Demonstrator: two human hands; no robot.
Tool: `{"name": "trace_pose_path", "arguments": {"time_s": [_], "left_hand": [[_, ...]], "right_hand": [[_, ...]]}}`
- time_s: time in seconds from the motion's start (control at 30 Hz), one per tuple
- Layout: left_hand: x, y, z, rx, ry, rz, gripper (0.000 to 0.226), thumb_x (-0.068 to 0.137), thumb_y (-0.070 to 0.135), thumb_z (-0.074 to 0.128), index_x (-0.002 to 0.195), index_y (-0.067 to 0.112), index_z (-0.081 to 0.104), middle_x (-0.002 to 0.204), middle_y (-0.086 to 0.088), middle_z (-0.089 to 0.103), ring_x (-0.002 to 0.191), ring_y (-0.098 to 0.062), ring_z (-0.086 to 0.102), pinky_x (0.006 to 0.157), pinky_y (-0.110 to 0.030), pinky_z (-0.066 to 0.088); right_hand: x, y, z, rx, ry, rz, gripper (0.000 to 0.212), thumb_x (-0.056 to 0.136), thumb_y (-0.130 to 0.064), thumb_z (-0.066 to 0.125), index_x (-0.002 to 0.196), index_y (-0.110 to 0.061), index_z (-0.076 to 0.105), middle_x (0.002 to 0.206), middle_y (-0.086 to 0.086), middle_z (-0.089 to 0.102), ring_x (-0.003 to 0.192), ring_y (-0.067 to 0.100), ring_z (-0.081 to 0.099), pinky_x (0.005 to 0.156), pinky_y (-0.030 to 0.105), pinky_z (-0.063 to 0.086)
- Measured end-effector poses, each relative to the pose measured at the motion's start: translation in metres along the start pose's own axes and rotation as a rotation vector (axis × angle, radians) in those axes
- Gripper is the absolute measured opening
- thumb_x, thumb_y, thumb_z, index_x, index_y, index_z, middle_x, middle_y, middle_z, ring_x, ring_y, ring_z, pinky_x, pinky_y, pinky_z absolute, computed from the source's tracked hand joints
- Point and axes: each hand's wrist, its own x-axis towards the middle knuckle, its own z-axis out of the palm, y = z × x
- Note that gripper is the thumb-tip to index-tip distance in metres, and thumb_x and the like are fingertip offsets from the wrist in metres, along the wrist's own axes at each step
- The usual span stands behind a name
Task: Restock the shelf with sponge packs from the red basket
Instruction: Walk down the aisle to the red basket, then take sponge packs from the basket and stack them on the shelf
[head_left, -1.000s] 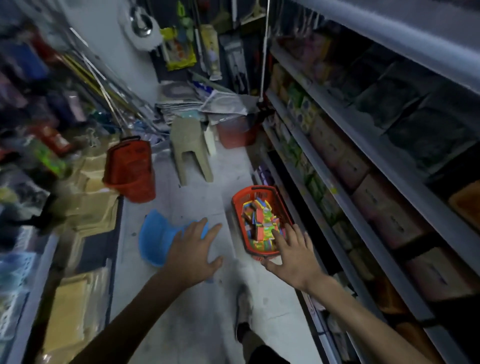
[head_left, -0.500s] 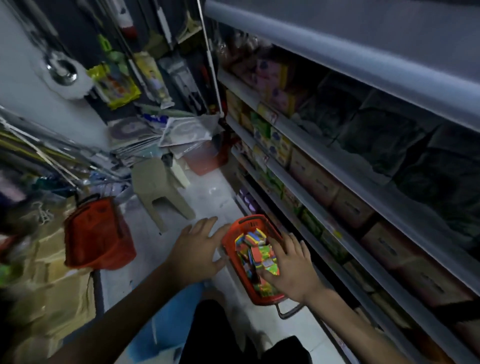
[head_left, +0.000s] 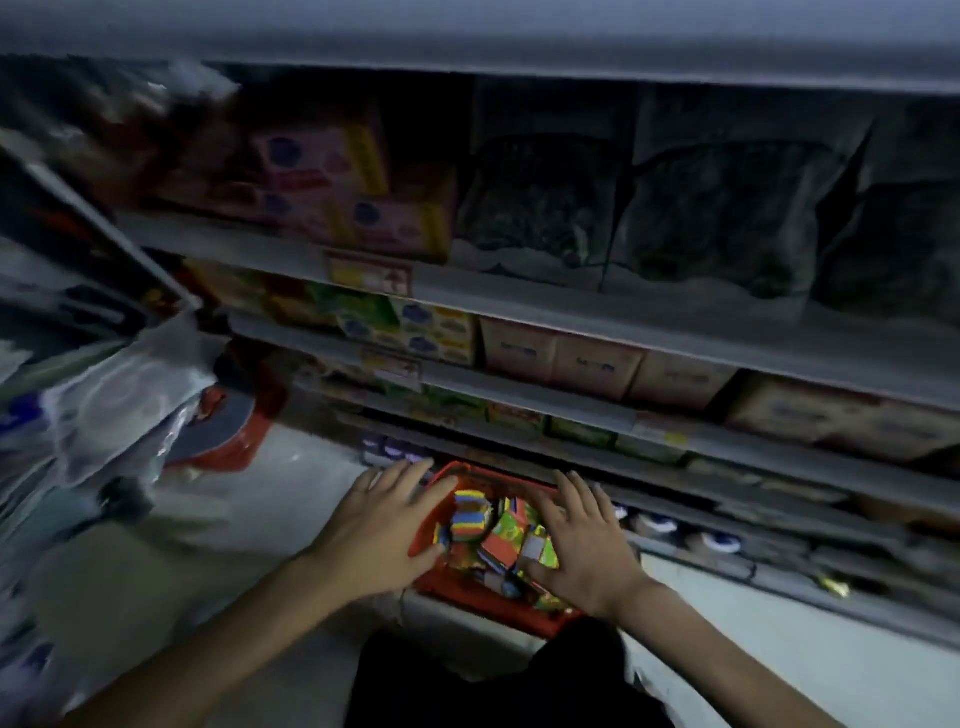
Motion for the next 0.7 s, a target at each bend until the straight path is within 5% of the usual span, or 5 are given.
{"name": "trace_pose_path", "arguments": {"time_s": [0.17,0.33,0.47,0.7], "left_hand": [[0.037,-0.087,0.041,0.093,-0.06,0.267,0.075,0.072,0.069,0.057,0.136,0.03,0.063,0.131,-0.008,0.068,0.113,-0.029,0.07,0.083,-0.044,0.06],[0.042,-0.115,0.093,-0.096,-0.067,0.372,0.068,0.082,0.06,0.055,0.141,0.027,0.059,0.138,-0.006,0.061,0.124,-0.029,0.062,0.096,-0.045,0.055],[0.065,-0.098,0.15,-0.147,-0.078,0.422,0.065,0.088,0.058,0.052,0.142,0.023,0.058,0.142,-0.008,0.058,0.133,-0.031,0.055,0.099,-0.047,0.052],[0.12,-0.037,0.307,-0.251,0.001,0.282,0.068,0.091,0.056,0.054,0.15,0.024,0.048,0.146,-0.007,0.05,0.134,-0.029,0.047,0.102,-0.047,0.046]], "right_hand": [[0.03,-0.05,0.044,0.088,-0.032,0.267,0.103,0.076,-0.081,0.014,0.163,-0.024,0.011,0.17,0.016,0.005,0.158,0.035,-0.002,0.126,0.051,-0.001],[0.042,-0.067,0.072,0.121,-0.096,0.359,0.106,0.074,-0.08,0.011,0.164,-0.025,0.004,0.171,0.016,-0.003,0.158,0.034,-0.008,0.127,0.05,-0.004],[0.052,-0.05,0.112,0.151,-0.079,0.42,0.099,0.08,-0.079,0.018,0.162,-0.024,0.017,0.169,0.018,0.009,0.157,0.037,0.005,0.126,0.052,0.006],[0.086,0.018,0.251,0.233,-0.088,0.439,0.084,0.092,-0.072,0.044,0.159,-0.028,0.019,0.169,0.015,0.012,0.157,0.032,0.002,0.127,0.05,0.004]]}}
